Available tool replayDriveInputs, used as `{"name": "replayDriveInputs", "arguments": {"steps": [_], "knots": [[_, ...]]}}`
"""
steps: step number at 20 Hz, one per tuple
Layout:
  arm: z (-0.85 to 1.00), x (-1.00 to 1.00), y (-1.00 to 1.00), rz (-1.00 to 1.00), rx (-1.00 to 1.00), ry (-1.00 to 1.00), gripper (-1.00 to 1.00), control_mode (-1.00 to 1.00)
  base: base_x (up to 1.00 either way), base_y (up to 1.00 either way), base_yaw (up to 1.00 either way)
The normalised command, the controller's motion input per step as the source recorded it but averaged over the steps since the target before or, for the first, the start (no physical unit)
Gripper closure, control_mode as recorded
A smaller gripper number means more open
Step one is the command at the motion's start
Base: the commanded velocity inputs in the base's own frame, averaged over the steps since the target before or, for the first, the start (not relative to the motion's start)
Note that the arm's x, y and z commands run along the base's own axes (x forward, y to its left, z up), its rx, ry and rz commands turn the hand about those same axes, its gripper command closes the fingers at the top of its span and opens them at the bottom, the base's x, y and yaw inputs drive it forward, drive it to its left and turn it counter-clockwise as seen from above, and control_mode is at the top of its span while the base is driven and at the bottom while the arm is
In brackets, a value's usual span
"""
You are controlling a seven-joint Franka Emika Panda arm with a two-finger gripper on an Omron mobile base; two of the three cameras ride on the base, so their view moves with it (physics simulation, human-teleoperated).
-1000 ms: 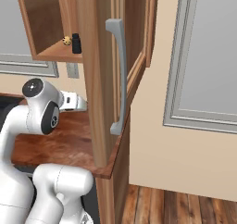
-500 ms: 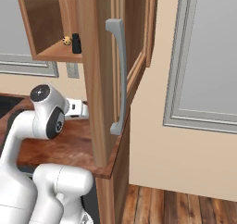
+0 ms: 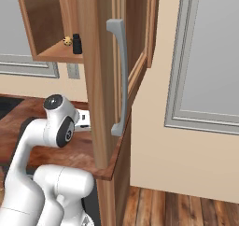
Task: Pick the shaker and shaker from the counter and place them in the cabinet.
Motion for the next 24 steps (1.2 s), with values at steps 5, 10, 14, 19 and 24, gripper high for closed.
{"name": "replayDriveInputs", "arguments": {"steps": [5, 10, 14, 19, 24], "knots": [[-0.23, 0.00, -0.22, 0.00, 0.00, 0.02, -1.00, -1.00, 0.00, 0.00, 0.00], [-0.14, 0.13, -0.23, 0.00, 0.00, 0.01, -1.00, -1.00, 0.00, 0.00, 0.00], [-0.14, 0.29, -0.24, 0.00, 0.00, 0.03, -1.00, -1.00, 0.00, 0.00, 0.00], [-0.19, 0.33, -0.26, 0.00, 0.02, 0.05, -1.00, -1.00, 0.00, 0.00, 0.00], [-0.24, 0.35, -0.09, 0.00, 0.02, 0.06, -1.00, -1.00, 0.00, 0.00, 0.00]]}}
